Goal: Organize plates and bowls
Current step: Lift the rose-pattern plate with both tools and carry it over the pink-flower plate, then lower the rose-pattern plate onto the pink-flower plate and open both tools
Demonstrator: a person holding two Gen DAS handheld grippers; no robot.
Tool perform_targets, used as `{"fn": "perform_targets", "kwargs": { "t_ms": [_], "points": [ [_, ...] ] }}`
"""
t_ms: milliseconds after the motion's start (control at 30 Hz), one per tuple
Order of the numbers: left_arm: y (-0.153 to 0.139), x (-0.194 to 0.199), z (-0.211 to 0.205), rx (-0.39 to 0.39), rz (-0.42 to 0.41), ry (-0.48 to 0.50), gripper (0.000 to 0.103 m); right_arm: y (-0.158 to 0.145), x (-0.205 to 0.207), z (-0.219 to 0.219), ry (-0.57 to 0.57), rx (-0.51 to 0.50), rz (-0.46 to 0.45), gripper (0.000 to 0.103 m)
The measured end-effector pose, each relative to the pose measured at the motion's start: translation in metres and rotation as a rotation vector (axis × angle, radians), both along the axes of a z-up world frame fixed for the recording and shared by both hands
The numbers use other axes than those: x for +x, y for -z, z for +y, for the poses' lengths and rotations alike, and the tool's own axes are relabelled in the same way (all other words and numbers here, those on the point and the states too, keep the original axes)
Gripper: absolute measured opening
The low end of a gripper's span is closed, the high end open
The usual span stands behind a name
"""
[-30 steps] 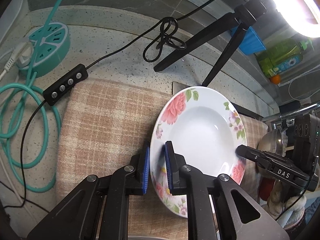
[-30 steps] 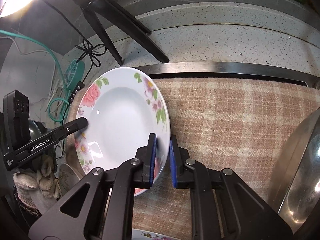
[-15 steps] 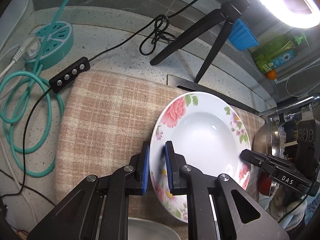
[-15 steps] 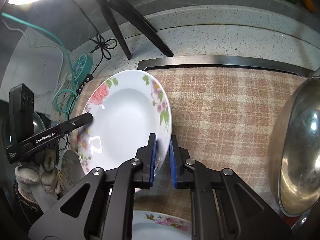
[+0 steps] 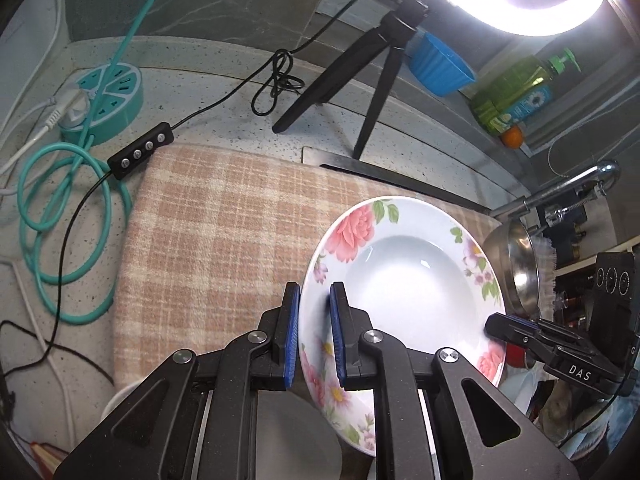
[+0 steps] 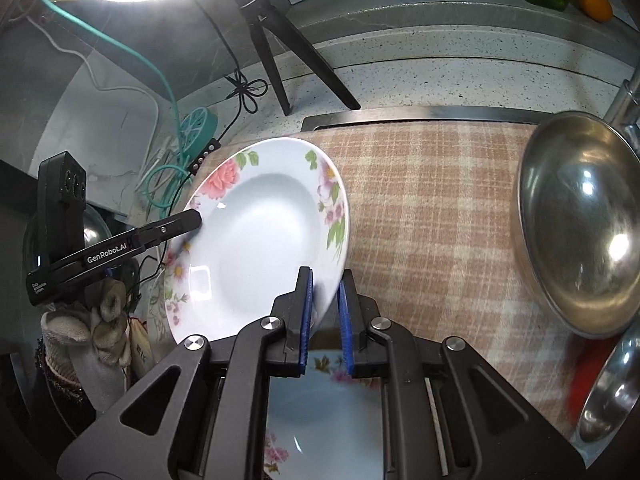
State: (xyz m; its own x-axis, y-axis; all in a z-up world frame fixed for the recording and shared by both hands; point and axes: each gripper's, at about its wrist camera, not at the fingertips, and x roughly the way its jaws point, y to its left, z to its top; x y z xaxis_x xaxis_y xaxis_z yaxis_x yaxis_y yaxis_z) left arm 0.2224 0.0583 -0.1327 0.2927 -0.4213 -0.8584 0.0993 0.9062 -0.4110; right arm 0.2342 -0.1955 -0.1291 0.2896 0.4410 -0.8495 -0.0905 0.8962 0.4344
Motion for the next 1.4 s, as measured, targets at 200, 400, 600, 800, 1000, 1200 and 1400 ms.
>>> {"fn": "perform_targets", "kwargs": {
  "t_ms": [200, 400, 600, 800, 1000, 1200, 1400],
  "points": [
    [-0.004, -0.024, -0.011, -0.009, -0.008, 0.034, 0.013, -0.008, -0.027, -0.008, 0.008, -0.011, -0.008, 0.013],
    [-0.009, -0.046, -0.023, -0.013, -0.018, 0.061, 0.013, -0.011, -0.054, -0.019, 0.025, -0.008, -0.003, 0.013],
    [-0.008, -0.072, -0.036, -0.024, -0.010, 0.093, 0.013, -0.001, -0.084, -0.033, 0.046, 0.011, 0.027, 0.013],
    [-0.004, -0.096, -0.049, -0.016, -0.007, 0.111, 0.013, 0.007, -0.112, -0.041, 0.059, -0.005, 0.034, 0.013],
    [0.005, -0.114, -0.063, 0.009, 0.005, 0.141, 0.013, 0.017, -0.135, -0.051, 0.090, 0.005, 0.061, 0.013],
    [0.011, -0.125, -0.069, 0.023, 0.010, 0.161, 0.013, 0.019, -0.155, -0.052, 0.101, -0.014, 0.061, 0.013],
    [0.019, -0.131, -0.074, 0.026, 0.028, 0.171, 0.013, 0.025, -0.168, -0.053, 0.108, -0.034, 0.063, 0.013]
  ]
}}
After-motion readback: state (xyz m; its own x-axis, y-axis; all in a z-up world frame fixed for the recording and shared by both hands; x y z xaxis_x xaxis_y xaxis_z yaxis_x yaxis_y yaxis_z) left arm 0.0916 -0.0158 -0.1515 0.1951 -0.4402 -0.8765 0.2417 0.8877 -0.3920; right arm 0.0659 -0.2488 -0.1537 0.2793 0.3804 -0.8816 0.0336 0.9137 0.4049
